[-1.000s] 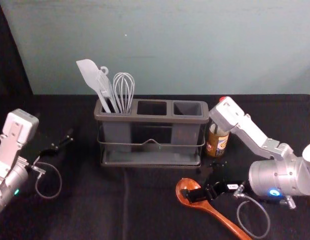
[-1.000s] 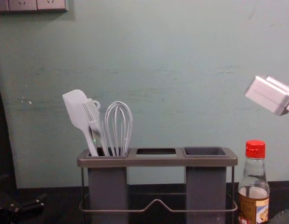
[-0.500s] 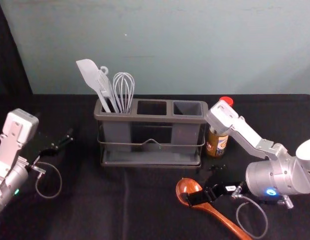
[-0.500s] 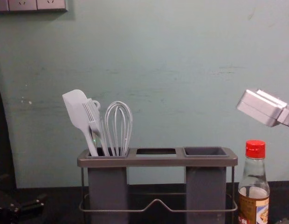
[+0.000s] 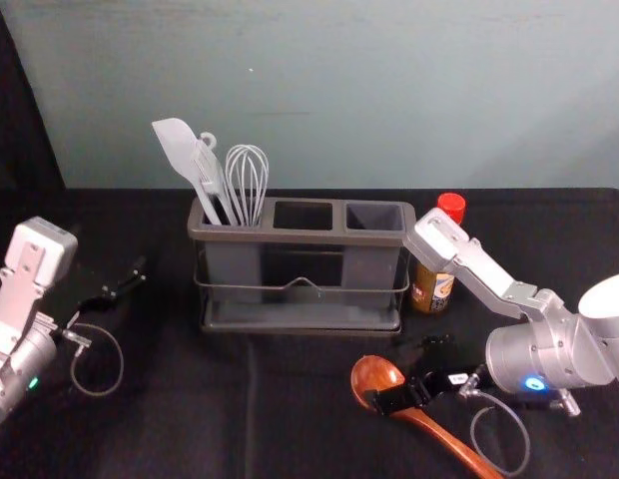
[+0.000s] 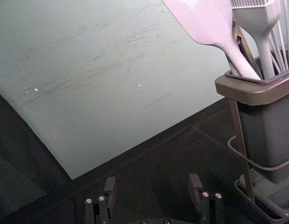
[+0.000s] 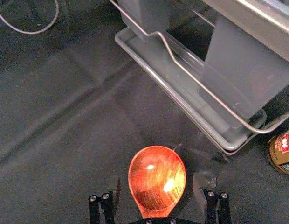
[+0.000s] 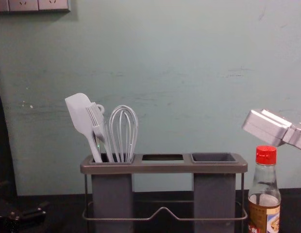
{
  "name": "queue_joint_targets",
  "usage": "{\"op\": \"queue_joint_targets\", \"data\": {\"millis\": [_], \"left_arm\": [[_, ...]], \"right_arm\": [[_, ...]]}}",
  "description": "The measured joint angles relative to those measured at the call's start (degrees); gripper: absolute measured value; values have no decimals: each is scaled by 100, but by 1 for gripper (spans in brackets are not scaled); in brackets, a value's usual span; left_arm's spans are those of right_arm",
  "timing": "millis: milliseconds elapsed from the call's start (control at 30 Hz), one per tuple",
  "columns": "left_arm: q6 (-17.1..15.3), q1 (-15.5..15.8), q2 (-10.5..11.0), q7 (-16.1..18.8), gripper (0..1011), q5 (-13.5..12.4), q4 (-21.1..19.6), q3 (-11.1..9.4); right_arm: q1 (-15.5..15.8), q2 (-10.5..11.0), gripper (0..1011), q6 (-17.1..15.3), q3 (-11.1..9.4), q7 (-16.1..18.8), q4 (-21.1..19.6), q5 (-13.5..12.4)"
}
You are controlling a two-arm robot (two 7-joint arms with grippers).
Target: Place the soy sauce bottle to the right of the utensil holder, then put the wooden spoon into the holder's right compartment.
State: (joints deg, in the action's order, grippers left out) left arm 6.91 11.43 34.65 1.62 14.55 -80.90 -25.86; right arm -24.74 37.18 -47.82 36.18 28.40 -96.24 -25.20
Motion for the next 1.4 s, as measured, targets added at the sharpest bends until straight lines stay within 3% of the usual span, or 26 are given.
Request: {"op": "queue_joint_targets", "data": {"millis": [400, 700, 1400], "left_arm": [[0, 0, 0, 0, 1011, 0, 0, 0], [0, 0, 0, 0, 1012, 0, 0, 0], [0, 0, 0, 0, 1012, 0, 0, 0]], "right_arm": [[-110, -136, 1003, 76, 95, 80, 227, 103], [-183, -244, 1003, 89, 230, 82, 286, 345], [-180, -481, 1003, 86, 209, 135, 476, 688]]}}
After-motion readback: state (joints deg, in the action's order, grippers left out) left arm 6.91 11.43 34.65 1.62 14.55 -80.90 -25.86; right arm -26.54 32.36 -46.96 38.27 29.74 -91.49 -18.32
